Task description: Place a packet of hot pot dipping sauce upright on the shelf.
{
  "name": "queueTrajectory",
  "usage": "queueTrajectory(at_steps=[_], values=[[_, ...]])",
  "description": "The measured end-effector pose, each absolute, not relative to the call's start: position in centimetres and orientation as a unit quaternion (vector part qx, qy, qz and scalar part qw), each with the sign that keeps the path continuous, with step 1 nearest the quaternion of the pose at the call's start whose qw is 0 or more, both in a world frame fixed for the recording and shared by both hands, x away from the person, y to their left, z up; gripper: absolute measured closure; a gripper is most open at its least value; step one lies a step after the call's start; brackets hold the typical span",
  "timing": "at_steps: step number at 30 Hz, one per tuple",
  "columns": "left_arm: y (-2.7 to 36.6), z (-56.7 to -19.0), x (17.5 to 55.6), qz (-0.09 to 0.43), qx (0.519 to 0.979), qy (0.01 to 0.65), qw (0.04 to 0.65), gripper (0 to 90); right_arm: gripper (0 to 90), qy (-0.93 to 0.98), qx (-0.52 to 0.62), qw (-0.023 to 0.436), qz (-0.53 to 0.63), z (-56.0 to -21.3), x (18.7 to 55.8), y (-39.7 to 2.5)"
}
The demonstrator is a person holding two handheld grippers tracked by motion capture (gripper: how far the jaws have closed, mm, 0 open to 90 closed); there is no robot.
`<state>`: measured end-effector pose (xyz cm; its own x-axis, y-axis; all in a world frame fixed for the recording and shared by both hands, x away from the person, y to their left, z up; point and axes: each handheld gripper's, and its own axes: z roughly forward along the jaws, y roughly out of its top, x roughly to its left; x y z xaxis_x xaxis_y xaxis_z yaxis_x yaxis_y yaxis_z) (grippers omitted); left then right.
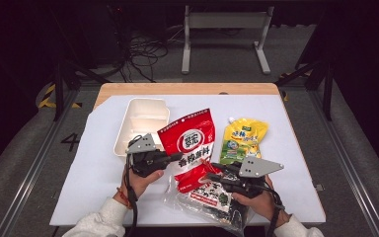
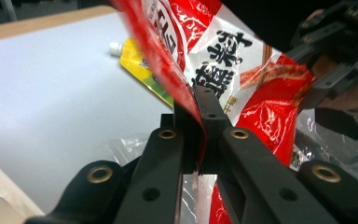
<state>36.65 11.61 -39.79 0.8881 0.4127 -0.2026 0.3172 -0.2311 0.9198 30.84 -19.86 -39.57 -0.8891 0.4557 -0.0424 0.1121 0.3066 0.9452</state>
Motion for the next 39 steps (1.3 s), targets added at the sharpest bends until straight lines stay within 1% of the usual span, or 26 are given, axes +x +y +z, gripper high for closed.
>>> queueTrajectory(at_steps=[6, 7, 8, 9, 11, 13, 14, 17, 18, 19, 21, 22, 23, 25, 31, 32, 34, 39], values=[[12.4, -38.9, 36.4, 0.053, 0.77, 0.23, 0.593, 90.0, 66.3, 0.803, 0.19, 0.151, 0.545, -39.9, 31.1, -19.4], [12.6, -38.8, 36.4, 0.054, 0.766, 0.23, 0.597, 90.0, 70.0, 0.802, 0.196, 0.151, 0.544, -40.0, 31.2, -19.4], [12.8, -38.6, 36.3, 0.056, 0.765, 0.23, 0.599, 90.0, 70.0, 0.802, 0.196, 0.151, 0.544, -40.0, 31.2, -19.4], [13.0, -38.3, 36.3, 0.056, 0.763, 0.226, 0.602, 90.0, 69.3, 0.802, 0.203, 0.152, 0.541, -40.1, 31.3, -19.5], [12.8, -38.1, 36.1, 0.065, 0.768, 0.22, 0.598, 90.0, 67.5, 0.802, 0.213, 0.132, 0.543, -40.3, 31.7, -19.7], [12.7, -38.1, 36.1, 0.069, 0.769, 0.217, 0.598, 90.0, 66.6, 0.805, 0.218, 0.141, 0.533, -40.4, 31.7, -19.8], [12.6, -38.0, 36.0, 0.072, 0.77, 0.217, 0.596, 90.0, 61.1, 0.801, 0.219, 0.135, 0.54, -40.3, 31.6, -19.9], [12.5, -37.8, 35.9, 0.074, 0.77, 0.214, 0.597, 90.0, 59.6, 0.802, 0.218, 0.138, 0.539, -40.1, 31.5, -20.1], [12.5, -37.6, 36.0, 0.077, 0.773, 0.206, 0.595, 90.0, 53.3, 0.8, 0.221, 0.141, 0.54, -39.9, 31.3, -20.4], [12.4, -37.5, 35.9, 0.076, 0.773, 0.207, 0.595, 90.0, 53.3, 0.8, 0.221, 0.141, 0.54, -39.9, 31.3, -20.4], [12.3, -37.1, 35.9, 0.074, 0.773, 0.204, 0.597, 90.0, 49.8, 0.799, 0.228, 0.143, 0.538, -39.8, 31.3, -20.7], [12.3, -36.8, 36.0, 0.078, 0.774, 0.198, 0.597, 90.0, 47.5, 0.798, 0.229, 0.144, 0.538, -39.7, 31.2, -20.9], [12.3, -36.4, 36.1, 0.083, 0.773, 0.195, 0.598, 90.0, 43.3, 0.797, 0.238, 0.148, 0.535, -39.7, 31.1, -21.4], [12.6, -35.7, 36.5, 0.089, 0.771, 0.191, 0.6, 90.0, 42.2, 0.797, 0.241, 0.148, 0.534, -39.7, 31.0, -21.5], [14.1, -33.2, 38.3, 0.126, 0.765, 0.203, 0.598, 90.0, 37.3, 0.793, 0.269, 0.164, 0.521, -39.9, 30.6, -23.8], [14.4, -32.9, 38.5, 0.128, 0.763, 0.204, 0.6, 90.0, 36.8, 0.792, 0.274, 0.168, 0.519, -39.9, 30.6, -24.2], [15.1, -32.1, 39.3, 0.149, 0.762, 0.206, 0.596, 90.0, 36.2, 0.787, 0.286, 0.174, 0.518, -40.0, 30.5, -24.9], [16.6, -31.3, 41.1, 0.17, 0.76, 0.228, 0.585, 90.0, 35.7, 0.777, 0.312, 0.185, 0.514, -40.2, 30.3, -26.5]])
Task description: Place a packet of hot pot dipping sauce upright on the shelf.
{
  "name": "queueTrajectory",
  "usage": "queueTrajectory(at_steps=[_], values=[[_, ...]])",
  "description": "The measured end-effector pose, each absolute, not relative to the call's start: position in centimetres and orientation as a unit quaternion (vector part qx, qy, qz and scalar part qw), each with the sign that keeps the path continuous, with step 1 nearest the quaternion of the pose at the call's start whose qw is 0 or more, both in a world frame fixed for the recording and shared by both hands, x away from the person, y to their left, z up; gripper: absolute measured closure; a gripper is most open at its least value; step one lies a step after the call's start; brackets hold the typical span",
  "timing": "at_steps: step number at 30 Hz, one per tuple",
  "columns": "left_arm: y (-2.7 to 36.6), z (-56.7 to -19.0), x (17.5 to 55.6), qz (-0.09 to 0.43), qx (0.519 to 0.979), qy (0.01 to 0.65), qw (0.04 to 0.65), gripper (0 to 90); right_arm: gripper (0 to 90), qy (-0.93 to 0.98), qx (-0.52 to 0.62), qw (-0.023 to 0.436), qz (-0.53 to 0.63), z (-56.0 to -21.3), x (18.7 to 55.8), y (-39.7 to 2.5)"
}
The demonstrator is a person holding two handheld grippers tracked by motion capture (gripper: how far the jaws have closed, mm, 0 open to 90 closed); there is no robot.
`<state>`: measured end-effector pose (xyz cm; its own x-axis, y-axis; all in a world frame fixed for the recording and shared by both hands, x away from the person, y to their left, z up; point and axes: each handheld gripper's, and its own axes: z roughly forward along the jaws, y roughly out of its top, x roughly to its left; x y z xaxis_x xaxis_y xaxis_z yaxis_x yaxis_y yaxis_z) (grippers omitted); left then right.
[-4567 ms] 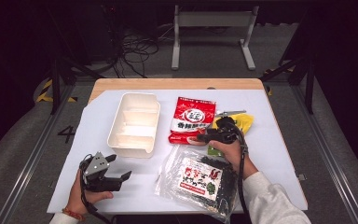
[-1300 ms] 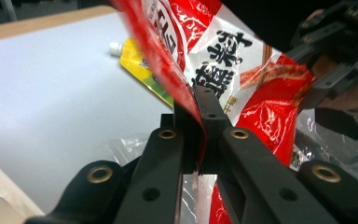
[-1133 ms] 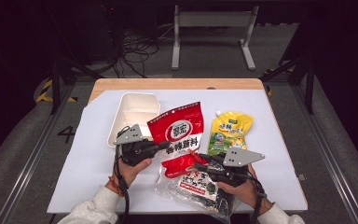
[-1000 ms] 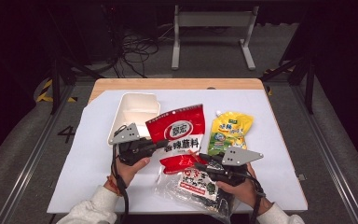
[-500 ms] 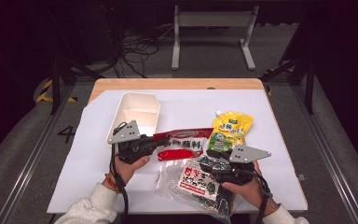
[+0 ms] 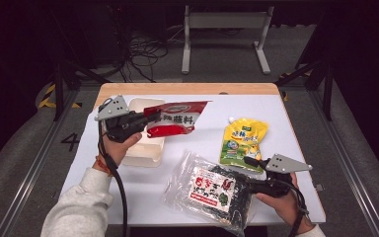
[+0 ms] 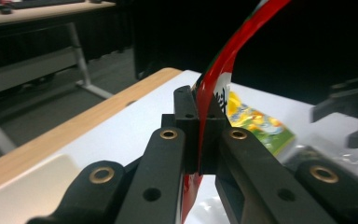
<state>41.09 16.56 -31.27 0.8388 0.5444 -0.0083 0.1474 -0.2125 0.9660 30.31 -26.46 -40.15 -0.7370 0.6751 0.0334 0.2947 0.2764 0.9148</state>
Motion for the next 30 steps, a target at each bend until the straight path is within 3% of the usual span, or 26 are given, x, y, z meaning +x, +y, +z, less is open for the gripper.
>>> queueTrajectory(at_steps=[11, 30], values=[[19.5, -31.2, 46.2, 0.196, 0.762, 0.263, 0.558, 90.0, 35.1, 0.769, 0.347, 0.2, 0.499, -40.9, 28.9, -28.5], [19.7, -33.7, 51.9, 0.214, 0.78, 0.27, 0.523, 89.9, 34.8, 0.756, 0.387, 0.213, 0.482, -41.6, 27.1, -30.7]])
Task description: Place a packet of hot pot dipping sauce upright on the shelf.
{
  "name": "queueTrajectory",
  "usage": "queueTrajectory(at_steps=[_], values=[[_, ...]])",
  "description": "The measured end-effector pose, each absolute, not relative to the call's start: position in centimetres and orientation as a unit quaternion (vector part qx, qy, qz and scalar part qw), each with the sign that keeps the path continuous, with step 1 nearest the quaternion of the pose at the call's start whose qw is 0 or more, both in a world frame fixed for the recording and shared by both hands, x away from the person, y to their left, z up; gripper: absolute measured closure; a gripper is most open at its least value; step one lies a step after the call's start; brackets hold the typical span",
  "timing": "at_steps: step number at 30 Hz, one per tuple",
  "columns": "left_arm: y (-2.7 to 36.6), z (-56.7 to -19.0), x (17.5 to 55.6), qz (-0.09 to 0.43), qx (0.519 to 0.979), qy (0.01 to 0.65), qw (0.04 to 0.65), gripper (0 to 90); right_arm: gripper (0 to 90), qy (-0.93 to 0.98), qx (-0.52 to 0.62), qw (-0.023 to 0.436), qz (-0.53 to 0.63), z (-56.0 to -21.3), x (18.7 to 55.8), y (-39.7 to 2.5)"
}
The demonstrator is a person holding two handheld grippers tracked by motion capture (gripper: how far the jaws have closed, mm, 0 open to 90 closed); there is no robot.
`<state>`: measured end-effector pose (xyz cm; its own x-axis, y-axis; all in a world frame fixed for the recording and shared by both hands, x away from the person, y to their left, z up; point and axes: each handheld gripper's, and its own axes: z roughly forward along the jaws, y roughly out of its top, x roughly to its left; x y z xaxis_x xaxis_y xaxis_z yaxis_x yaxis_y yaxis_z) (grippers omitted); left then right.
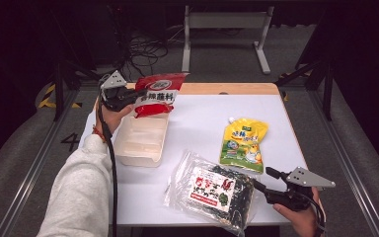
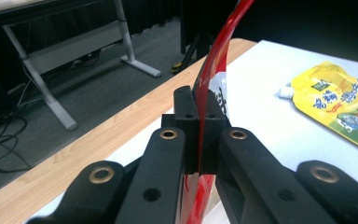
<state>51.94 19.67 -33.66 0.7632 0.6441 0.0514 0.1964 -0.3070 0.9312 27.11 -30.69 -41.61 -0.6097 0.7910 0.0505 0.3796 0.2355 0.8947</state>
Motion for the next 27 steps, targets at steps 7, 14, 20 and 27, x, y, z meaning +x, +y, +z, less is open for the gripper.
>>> queueTrajectory(at_steps=[7, 14, 20, 27], values=[[20.8, -33.9, 52.5, 0.232, 0.776, 0.279, 0.515, 89.9, 34.4, 0.76, 0.386, 0.21, 0.479, -41.7, 27.0, -30.6], [21.1, -33.8, 52.2, 0.209, 0.794, 0.27, 0.503, 89.8, 34.0, 0.761, 0.384, 0.207, 0.48, -41.8, 27.1, -30.4], [20.6, -34.9, 52.3, 0.2, 0.785, 0.277, 0.516, 89.8, 33.8, 0.761, 0.382, 0.209, 0.481, -41.7, 27.1, -30.3], [20.0, -36.2, 52.9, 0.189, 0.784, 0.296, 0.512, 89.7, 33.6, 0.761, 0.38, 0.208, 0.483, -41.6, 27.0, -30.3]])
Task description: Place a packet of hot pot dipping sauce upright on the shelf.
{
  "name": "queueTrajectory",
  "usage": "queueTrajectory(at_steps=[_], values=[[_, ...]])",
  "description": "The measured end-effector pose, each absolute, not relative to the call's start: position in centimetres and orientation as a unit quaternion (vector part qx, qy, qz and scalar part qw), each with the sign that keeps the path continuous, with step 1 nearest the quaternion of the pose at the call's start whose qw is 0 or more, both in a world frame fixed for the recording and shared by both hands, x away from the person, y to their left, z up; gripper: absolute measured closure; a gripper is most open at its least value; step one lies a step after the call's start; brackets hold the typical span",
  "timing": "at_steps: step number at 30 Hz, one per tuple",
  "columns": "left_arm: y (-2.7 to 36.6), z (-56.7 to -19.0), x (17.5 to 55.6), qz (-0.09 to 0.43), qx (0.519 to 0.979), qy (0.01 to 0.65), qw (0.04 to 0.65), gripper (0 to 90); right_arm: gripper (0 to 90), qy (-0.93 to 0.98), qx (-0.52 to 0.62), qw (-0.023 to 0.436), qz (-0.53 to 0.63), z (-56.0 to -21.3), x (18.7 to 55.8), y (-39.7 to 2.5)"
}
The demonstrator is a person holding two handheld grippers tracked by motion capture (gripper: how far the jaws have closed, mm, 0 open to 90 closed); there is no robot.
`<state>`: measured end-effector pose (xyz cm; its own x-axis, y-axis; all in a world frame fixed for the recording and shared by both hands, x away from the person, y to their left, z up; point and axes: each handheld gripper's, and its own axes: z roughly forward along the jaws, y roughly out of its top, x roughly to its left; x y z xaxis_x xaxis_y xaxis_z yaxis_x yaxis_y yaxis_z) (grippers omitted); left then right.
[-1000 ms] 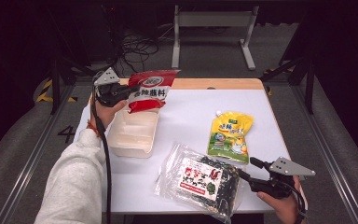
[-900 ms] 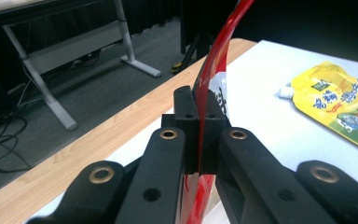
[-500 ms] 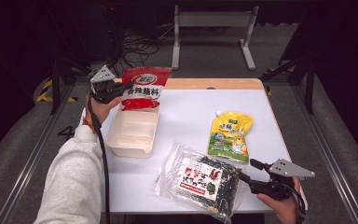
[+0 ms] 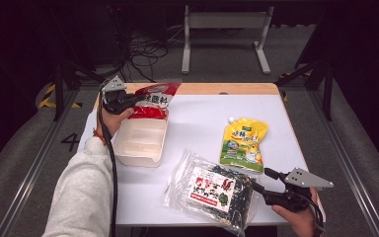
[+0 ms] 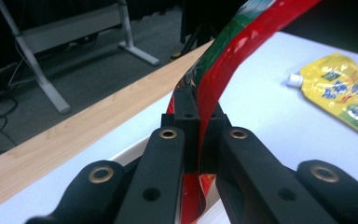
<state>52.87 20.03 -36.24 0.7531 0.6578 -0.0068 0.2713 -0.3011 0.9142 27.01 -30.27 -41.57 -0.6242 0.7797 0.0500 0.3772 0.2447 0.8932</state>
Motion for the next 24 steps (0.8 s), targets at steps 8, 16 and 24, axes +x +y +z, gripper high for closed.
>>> queueTrajectory(at_steps=[8, 16, 24], values=[[20.5, -36.4, 52.5, 0.2, 0.79, 0.302, 0.494, 77.2, 33.0, 0.764, 0.38, 0.206, 0.48, -41.7, 27.1, -30.4], [21.8, -38.2, 51.8, 0.187, 0.81, 0.303, 0.466, 87.7, 32.4, 0.769, 0.378, 0.202, 0.475, -41.7, 27.2, -30.3], [21.7, -38.7, 51.8, 0.19, 0.811, 0.309, 0.46, 89.8, 32.4, 0.776, 0.367, 0.212, 0.466, -41.6, 27.5, -30.0]])
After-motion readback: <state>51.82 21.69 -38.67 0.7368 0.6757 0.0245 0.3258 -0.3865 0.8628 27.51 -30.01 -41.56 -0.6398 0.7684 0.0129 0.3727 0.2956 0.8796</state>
